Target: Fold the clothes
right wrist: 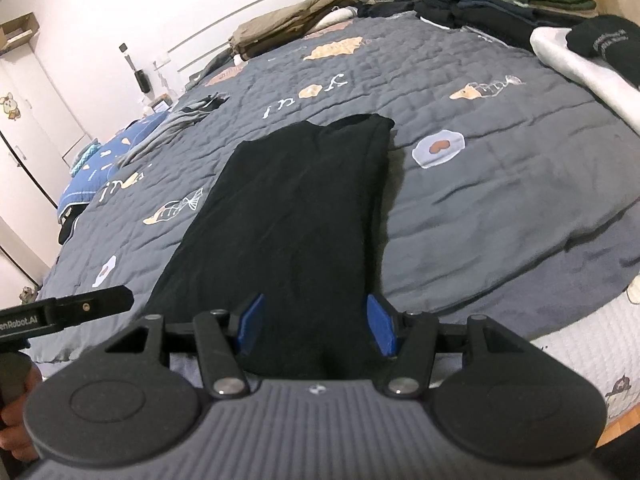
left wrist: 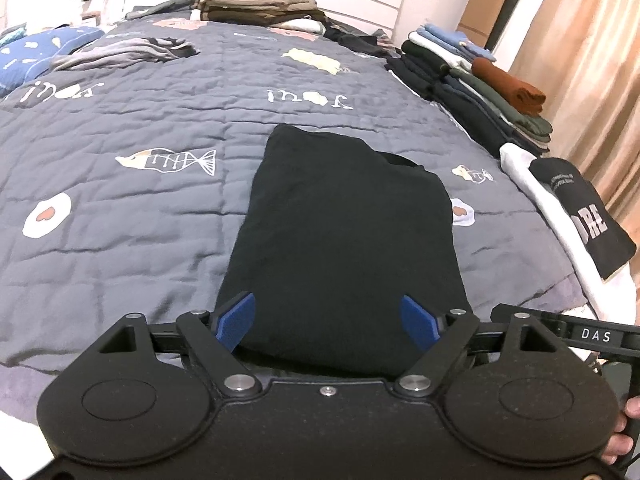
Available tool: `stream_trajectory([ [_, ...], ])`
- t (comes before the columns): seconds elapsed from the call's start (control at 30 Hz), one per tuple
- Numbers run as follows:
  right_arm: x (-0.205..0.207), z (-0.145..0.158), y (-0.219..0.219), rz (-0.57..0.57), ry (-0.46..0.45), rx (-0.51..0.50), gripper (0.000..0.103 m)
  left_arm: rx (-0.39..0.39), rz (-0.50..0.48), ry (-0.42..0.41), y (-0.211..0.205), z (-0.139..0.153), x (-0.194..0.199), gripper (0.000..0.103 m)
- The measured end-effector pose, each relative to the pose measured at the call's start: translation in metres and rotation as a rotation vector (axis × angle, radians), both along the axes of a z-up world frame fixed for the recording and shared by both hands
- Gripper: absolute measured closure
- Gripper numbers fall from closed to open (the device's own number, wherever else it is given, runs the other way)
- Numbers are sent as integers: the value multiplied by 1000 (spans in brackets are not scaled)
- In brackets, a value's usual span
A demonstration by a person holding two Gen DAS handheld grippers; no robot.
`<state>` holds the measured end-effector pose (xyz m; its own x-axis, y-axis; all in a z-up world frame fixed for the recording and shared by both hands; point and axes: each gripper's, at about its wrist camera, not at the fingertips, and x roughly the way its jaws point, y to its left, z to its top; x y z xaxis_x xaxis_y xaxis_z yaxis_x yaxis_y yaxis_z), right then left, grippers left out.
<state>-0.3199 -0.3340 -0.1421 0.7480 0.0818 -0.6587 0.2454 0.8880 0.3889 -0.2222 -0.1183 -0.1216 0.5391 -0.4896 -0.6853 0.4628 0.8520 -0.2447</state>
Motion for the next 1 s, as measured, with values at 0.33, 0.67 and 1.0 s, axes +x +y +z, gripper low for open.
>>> stream_trajectory([
  [0.33, -2, 1, 0, 23, -13, 5, 47, 25, -2, -6, -10, -4, 1, 21],
  [0.67, -2, -1, -9, 17, -21, 17, 46, 21, -24, -14, -18, -15, 4, 20],
  [1.0, -1, -12, -24, 10, -17, 47, 46, -2, -22, -33, -20, -10, 6, 19],
])
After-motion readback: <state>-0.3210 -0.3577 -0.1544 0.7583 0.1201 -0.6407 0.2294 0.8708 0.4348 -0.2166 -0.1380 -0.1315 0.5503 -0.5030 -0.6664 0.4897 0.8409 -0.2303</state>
